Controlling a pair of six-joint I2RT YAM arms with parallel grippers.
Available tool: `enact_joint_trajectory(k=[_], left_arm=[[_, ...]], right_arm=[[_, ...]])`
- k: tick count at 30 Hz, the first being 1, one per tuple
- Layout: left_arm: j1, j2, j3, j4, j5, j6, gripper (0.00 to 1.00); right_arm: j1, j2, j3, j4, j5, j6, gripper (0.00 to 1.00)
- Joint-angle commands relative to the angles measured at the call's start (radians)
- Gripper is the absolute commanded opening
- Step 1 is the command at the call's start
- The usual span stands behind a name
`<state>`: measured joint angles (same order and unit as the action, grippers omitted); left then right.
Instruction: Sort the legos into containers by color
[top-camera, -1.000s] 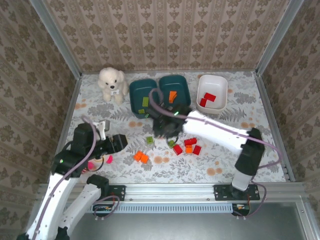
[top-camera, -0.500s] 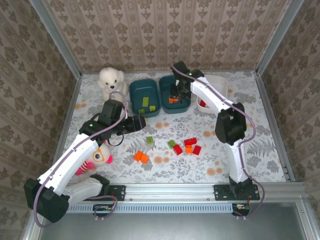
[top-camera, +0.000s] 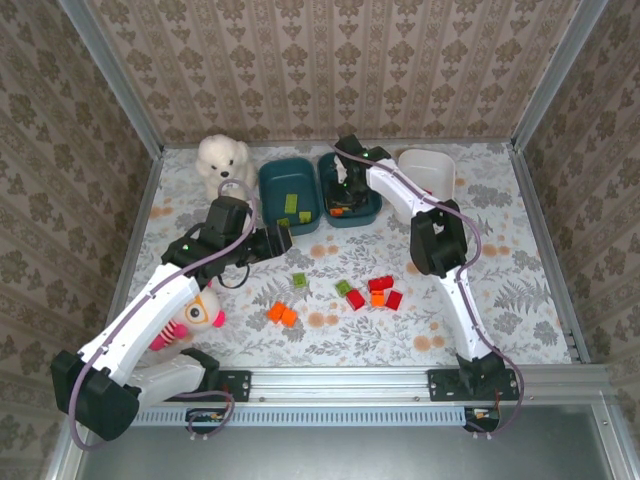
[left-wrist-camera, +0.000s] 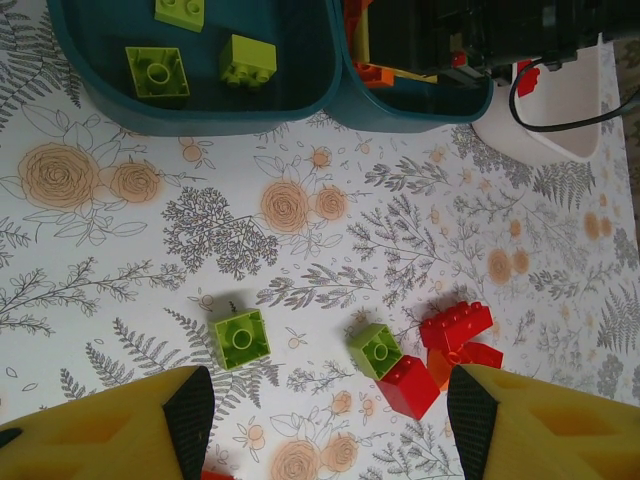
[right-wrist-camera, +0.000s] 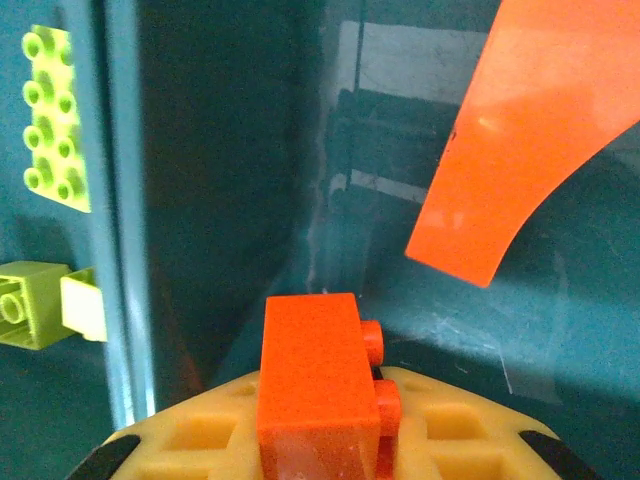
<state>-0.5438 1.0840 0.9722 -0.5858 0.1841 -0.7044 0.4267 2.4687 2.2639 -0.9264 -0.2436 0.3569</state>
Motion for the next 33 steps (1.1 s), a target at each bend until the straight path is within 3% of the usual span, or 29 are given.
enact_joint_trajectory(k=[1, 10, 19, 22, 27, 33], left_arm=[[-0.008, 0.001, 0.027, 0.003, -0.014, -0.013, 0.66], [-0.01, -0.004, 0.028, -0.009, -0.004, -0.005, 0.66], [-0.01, -0.038, 0.008, -0.044, -0.009, 0.0, 0.67], [-0.009, -0.057, -0.004, -0.068, -0.013, 0.0, 0.67], [-0.008, -0.107, -0.041, -0.099, -0.017, 0.001, 0.67], [-0.01, -0.14, -0.077, -0.144, -0.007, 0.029, 0.67]], right_arm=[[-0.012, 0.025, 0.037, -0.045, -0.025, -0.023, 0.29], [-0.024, 0.017, 0.092, -0.068, -0.033, -0.022, 0.45], [-0.026, -0.179, 0.088, -0.067, 0.027, -0.002, 0.44], [-0.023, -0.302, -0.025, -0.003, 0.048, 0.015, 0.44], [0.006, -0.608, -0.385, 0.208, 0.099, 0.046, 0.44], [0.125, -0.952, -0.766, 0.367, 0.198, 0.039, 0.5]])
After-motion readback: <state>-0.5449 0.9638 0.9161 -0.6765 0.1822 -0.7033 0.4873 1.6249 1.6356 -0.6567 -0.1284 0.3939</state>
